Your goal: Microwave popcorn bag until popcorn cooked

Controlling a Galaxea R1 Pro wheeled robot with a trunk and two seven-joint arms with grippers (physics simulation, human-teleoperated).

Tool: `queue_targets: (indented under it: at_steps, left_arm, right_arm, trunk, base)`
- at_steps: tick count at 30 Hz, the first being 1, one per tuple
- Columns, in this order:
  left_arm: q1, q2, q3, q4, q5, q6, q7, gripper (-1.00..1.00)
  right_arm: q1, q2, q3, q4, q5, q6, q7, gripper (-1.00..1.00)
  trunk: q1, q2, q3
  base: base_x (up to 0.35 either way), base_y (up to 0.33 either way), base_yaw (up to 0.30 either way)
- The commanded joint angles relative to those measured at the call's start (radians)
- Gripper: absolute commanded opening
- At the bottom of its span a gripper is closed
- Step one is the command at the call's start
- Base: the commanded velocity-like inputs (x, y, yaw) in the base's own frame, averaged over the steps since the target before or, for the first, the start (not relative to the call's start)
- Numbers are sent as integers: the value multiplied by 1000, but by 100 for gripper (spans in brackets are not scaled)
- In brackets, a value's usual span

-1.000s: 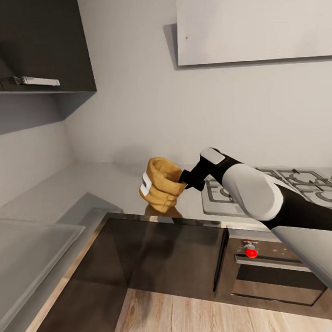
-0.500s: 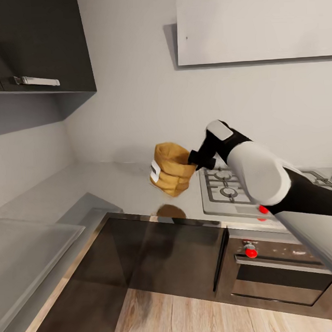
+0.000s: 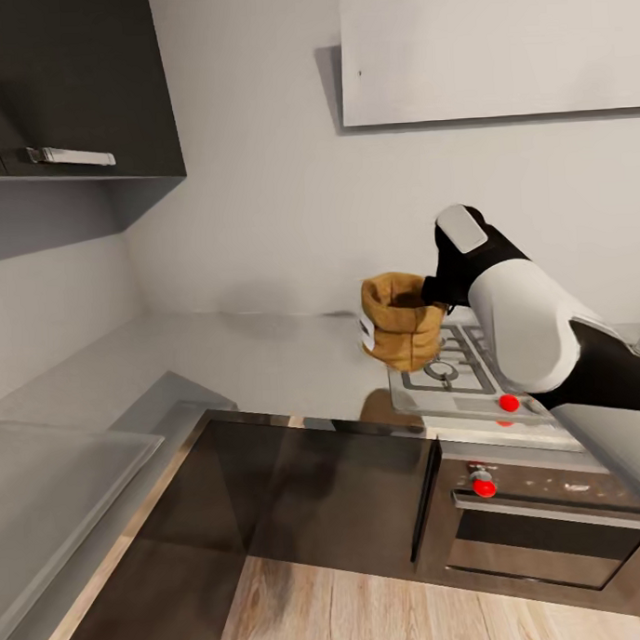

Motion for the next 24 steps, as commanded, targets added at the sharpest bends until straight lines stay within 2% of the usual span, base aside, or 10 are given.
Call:
queue_targets:
  at_steps: [1,4,10,17,20,24]
  left_arm:
    - [-1,0,6,1,2,-3,0,100]
    - [-1,1,6,1,1,-3,-2,100]
    - [-1,0,3,1,-1,-3,-2,100]
    - [-1,-1,3,1,-1,-3,-2,100]
    - [-1,-1,3,1,-1,-3,-2,100]
    - [-1,-1,4,1,-1,-3,-2,100]
  right_arm:
    - [0,-3,9,-2,-15,2,-10,-100]
    - [0,-16,37,-4,-15,0,-11,-100]
    - [-2,-33,41,-5,-17,2,-8,-100]
    - [-1,-34,46,-5,-17,21,-3,-100]
    - [0,-35,71,-6,-18,21,-1,-100]
    - [2,-35,79,-26,-18,21,1,-100]
  trunk:
    - [0,-1,-1]
    - [0,-1,-1]
    - [0,-1,-1]
    - [0,-1,-1]
    - [0,-1,-1]
    - [0,-1,-1]
  base:
    - [0,0,0]
    - [-93,0,0]
    - [-331,0,0]
    - [-340,0,0]
    - [-106,0,0]
    - [-169,-56,0]
